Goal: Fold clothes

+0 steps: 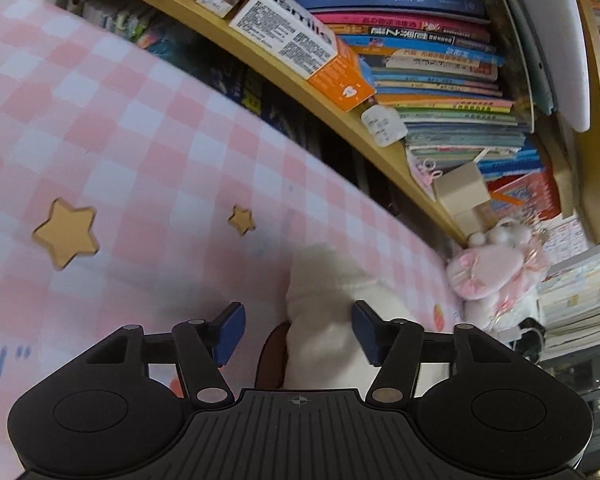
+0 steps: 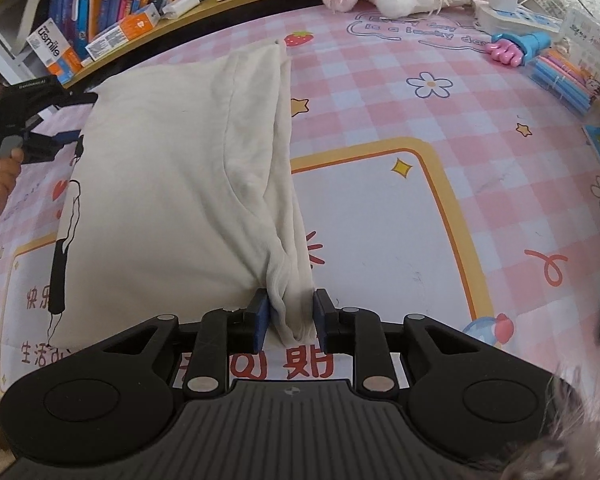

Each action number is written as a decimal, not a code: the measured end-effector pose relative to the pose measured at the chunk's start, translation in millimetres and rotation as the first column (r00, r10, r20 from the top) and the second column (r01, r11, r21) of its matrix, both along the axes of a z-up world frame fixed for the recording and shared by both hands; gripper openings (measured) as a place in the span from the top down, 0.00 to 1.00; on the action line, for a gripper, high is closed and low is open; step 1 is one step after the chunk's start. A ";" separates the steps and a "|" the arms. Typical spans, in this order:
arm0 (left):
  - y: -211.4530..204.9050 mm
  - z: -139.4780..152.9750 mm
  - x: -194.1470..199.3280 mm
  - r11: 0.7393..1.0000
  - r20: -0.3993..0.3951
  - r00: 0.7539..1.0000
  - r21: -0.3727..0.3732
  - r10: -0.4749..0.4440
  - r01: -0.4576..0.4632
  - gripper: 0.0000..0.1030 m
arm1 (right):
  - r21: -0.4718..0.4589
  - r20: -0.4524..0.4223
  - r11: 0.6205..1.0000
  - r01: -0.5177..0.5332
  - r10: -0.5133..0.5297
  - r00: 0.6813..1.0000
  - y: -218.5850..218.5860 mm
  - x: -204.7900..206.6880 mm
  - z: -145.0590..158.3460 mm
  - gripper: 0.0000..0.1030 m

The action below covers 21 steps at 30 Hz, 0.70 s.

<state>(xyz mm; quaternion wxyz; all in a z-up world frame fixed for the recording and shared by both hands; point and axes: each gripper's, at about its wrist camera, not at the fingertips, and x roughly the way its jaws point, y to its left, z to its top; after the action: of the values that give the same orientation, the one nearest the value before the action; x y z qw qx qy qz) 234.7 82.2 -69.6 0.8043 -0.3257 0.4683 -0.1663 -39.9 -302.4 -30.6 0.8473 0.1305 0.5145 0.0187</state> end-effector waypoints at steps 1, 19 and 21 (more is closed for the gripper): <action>-2.3 1.4 1.5 1.000 0.014 1.000 0.003 -0.014 0.014 0.77 | -0.004 -0.001 1.000 0.005 -0.005 1.000 0.9 0.0 0.2 0.79; 13.7 19.7 -27.3 0.988 0.117 0.992 0.155 -0.035 0.017 0.51 | -0.039 -0.021 0.998 0.053 -0.054 0.998 8.8 -0.6 2.5 0.77; 11.2 15.1 -54.9 0.985 0.077 0.994 0.159 -0.077 0.064 0.51 | -0.035 -0.018 0.998 0.045 -0.046 0.999 7.7 -0.7 2.5 0.77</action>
<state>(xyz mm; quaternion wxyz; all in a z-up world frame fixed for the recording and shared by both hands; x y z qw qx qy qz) 179.8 93.4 -54.5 0.8397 -0.2379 0.4574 -0.1707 -40.6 -294.6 -28.1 0.8448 0.1276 0.5195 -0.0108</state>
